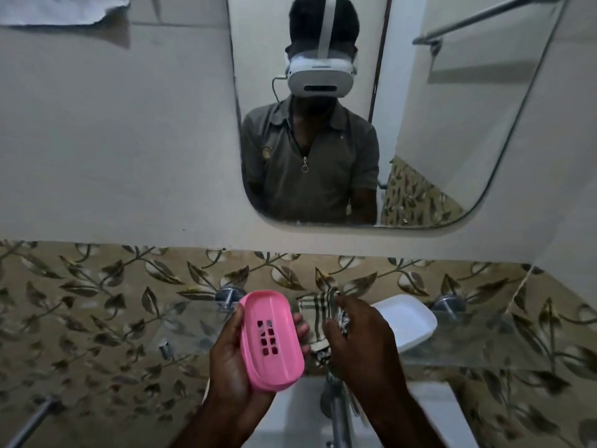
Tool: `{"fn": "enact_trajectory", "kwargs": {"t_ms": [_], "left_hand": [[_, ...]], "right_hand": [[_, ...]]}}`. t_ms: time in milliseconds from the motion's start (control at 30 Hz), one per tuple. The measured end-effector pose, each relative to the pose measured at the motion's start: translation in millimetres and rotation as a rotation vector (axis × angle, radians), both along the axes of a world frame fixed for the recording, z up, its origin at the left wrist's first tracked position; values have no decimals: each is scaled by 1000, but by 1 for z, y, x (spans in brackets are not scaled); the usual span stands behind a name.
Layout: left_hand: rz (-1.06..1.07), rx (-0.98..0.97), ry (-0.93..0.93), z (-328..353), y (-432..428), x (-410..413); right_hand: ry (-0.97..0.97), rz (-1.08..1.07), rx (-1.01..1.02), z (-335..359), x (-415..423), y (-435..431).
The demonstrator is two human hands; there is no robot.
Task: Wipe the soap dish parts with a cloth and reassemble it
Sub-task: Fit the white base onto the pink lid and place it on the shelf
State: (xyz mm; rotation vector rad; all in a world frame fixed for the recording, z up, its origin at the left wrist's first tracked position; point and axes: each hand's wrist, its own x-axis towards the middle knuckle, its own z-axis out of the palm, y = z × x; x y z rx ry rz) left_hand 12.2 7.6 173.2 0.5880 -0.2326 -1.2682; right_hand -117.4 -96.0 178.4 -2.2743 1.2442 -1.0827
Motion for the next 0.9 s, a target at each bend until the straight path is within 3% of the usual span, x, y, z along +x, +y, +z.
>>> {"fn": "enact_trajectory", "kwargs": {"t_ms": [133, 333, 467, 567, 667, 800, 900], "left_hand": [[9, -31, 8, 4, -18, -2], [-8, -36, -36, 1, -30, -2], [-35, -32, -50, 1, -34, -4], [-62, -39, -89, 4, -33, -4], [-103, -94, -134, 8, -30, -1], [-181, -134, -200, 13, -26, 0], [-255, -109, -275, 17, -25, -12]], "right_hand": [[-36, -48, -121, 3, -20, -3], [452, -18, 43, -20, -52, -14], [441, 68, 2, -15, -60, -10], [327, 42, -261, -1, -67, -1], [212, 83, -339, 17, -75, 8], [-207, 262, -71, 60, -95, 30], [-521, 552, 196, 77, -96, 29]]}}
